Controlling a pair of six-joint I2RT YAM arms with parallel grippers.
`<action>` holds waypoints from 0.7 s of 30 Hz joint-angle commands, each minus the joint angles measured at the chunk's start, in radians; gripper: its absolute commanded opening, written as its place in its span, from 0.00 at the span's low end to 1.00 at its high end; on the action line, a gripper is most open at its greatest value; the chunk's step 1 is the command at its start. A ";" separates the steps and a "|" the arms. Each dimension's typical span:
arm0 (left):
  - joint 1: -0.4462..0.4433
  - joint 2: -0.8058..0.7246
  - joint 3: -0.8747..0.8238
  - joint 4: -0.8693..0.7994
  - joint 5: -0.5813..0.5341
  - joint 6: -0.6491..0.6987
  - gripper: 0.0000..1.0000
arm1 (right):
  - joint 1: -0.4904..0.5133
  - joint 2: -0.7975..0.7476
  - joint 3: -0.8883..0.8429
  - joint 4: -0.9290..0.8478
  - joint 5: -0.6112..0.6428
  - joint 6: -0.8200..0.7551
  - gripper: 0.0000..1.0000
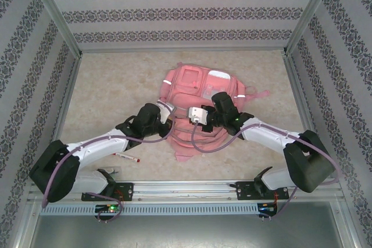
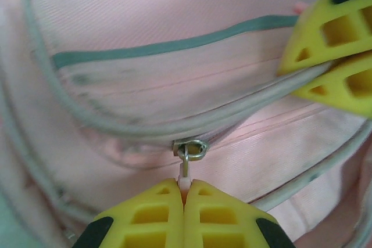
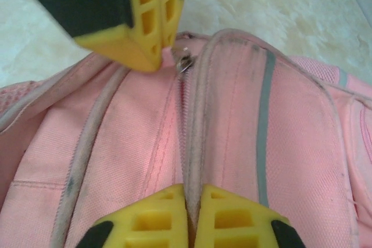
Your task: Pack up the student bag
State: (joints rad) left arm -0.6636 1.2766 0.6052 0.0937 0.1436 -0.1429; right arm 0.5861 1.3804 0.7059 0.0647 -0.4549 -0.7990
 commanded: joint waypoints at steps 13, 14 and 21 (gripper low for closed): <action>0.215 0.019 0.070 -0.089 0.362 0.080 0.00 | -0.052 -0.076 0.009 -0.118 -0.115 -0.146 0.31; 0.198 0.034 0.076 -0.090 0.383 0.059 0.00 | -0.037 -0.068 0.017 -0.095 -0.122 -0.099 0.33; 0.092 -0.020 0.012 0.079 0.350 -0.073 0.00 | 0.102 0.010 0.054 -0.021 0.076 -0.013 0.44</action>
State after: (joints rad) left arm -0.5346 1.2999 0.6361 0.0731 0.4461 -0.1558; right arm 0.6567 1.3571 0.7284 -0.0124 -0.4744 -0.8867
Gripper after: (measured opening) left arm 0.048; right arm 0.439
